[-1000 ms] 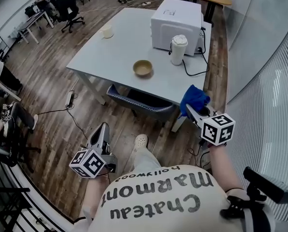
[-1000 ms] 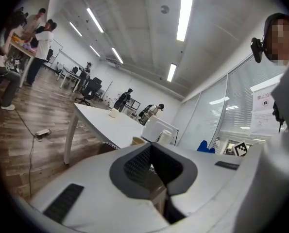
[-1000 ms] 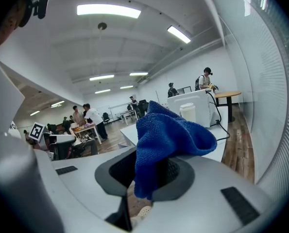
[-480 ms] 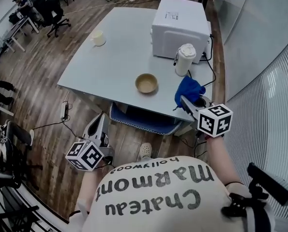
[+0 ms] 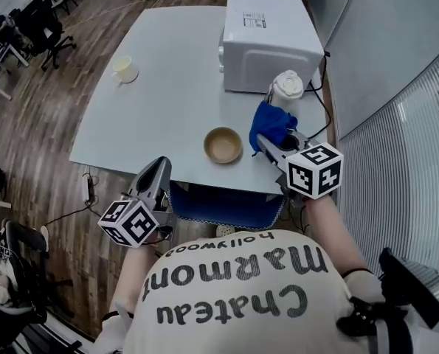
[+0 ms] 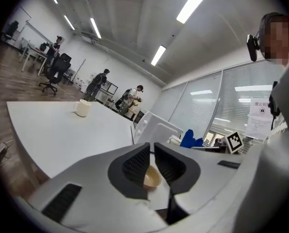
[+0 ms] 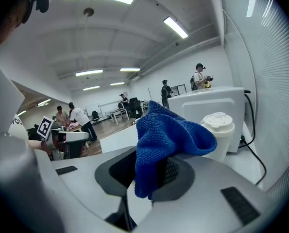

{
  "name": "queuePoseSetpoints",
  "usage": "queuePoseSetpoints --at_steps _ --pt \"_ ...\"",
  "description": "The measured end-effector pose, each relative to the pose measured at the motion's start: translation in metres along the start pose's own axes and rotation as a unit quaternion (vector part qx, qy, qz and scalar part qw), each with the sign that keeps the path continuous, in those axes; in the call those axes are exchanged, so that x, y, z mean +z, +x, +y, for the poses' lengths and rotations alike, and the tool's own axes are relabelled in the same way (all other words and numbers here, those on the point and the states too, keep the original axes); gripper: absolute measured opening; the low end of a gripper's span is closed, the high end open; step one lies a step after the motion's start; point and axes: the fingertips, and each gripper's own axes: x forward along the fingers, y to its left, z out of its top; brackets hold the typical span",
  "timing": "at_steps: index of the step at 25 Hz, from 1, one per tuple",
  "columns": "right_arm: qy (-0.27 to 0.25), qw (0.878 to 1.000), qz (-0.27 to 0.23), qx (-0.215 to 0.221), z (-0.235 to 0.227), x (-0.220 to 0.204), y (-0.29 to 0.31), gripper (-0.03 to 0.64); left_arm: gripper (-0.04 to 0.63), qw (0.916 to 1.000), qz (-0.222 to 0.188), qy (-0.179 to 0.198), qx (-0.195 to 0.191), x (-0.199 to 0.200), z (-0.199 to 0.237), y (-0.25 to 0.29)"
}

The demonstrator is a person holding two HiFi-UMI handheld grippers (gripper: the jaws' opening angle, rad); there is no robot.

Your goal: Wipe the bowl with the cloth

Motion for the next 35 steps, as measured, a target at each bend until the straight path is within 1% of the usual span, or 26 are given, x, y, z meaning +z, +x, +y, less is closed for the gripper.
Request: queuePoseSetpoints --at_steps 1,2,3,5,7,8,10,12,14,16,18,20,23,25,26,29,31,33,35 --pt "-0.004 1.0 0.003 0.005 0.004 0.003 0.009 0.066 0.073 0.9999 0.013 -0.003 -0.006 -0.003 0.005 0.011" --pt "-0.011 1.0 0.003 0.009 0.009 0.007 0.018 0.066 0.167 0.9994 0.03 -0.006 -0.013 -0.009 0.01 0.023" --pt "-0.018 1.0 0.003 0.01 0.013 0.01 0.026 0.066 0.199 0.9985 0.052 -0.008 -0.018 -0.018 0.015 0.036" --pt "-0.035 0.999 0.002 0.011 0.022 0.013 0.041 0.066 0.198 0.994 0.105 -0.016 -0.024 -0.044 0.026 0.062" --pt "-0.041 0.999 0.013 0.008 0.029 0.007 0.052 0.066 0.199 0.985 0.167 -0.031 -0.027 -0.075 0.033 0.086" --pt "-0.039 0.999 0.02 0.007 0.031 0.003 0.057 0.066 0.199 0.9805 0.192 -0.036 -0.023 -0.087 0.037 0.098" --pt "-0.029 0.999 0.034 0.003 0.029 -0.006 0.067 0.066 0.201 0.9747 0.219 -0.044 -0.001 -0.105 0.047 0.118" --pt "-0.014 0.999 0.048 0.003 0.027 -0.015 0.075 0.066 0.202 0.9701 0.234 -0.064 0.009 -0.117 0.05 0.13" --pt "-0.009 0.998 0.061 0.009 0.027 -0.024 0.083 0.066 0.202 0.9663 0.246 -0.076 0.008 -0.125 0.048 0.137" --pt "-0.015 0.997 0.07 0.015 0.03 -0.029 0.09 0.066 0.19 0.9648 0.252 -0.073 0.015 -0.129 0.049 0.142" --pt "-0.019 0.997 0.077 0.019 0.031 -0.035 0.097 0.066 0.105 0.965 0.252 -0.067 0.027 -0.129 0.052 0.145" --pt "-0.014 0.996 0.082 0.021 0.031 -0.041 0.103 0.066 0.057 0.9637 0.259 -0.057 0.034 -0.134 0.054 0.149" --pt "0.001 0.996 0.087 0.029 0.034 -0.049 0.108 0.066 0.057 0.9573 0.284 -0.043 0.034 -0.143 0.052 0.152" --pt "0.006 0.996 0.087 0.03 0.035 -0.051 0.109 0.066 0.057 0.9554 0.291 -0.036 0.037 -0.145 0.05 0.153" --pt "0.008 0.996 0.087 0.03 0.034 -0.052 0.11 0.066 0.057 0.9556 0.29 -0.035 0.039 -0.145 0.049 0.153" --pt "0.018 0.996 0.087 0.027 0.032 -0.053 0.11 0.066 0.026 0.957 0.284 -0.033 0.048 -0.143 0.047 0.152" --pt "0.023 0.995 0.091 0.026 0.031 -0.055 0.11 0.066 0.014 0.9583 0.28 -0.019 0.051 -0.14 0.043 0.151" --pt "0.025 0.994 0.097 0.033 0.034 -0.058 0.11 0.066 0.014 0.962 0.268 0.002 0.053 -0.131 0.037 0.15" --pt "0.025 0.994 0.1 0.043 0.038 -0.06 0.109 0.066 0.014 0.9678 0.246 0.022 0.046 -0.119 0.027 0.153"
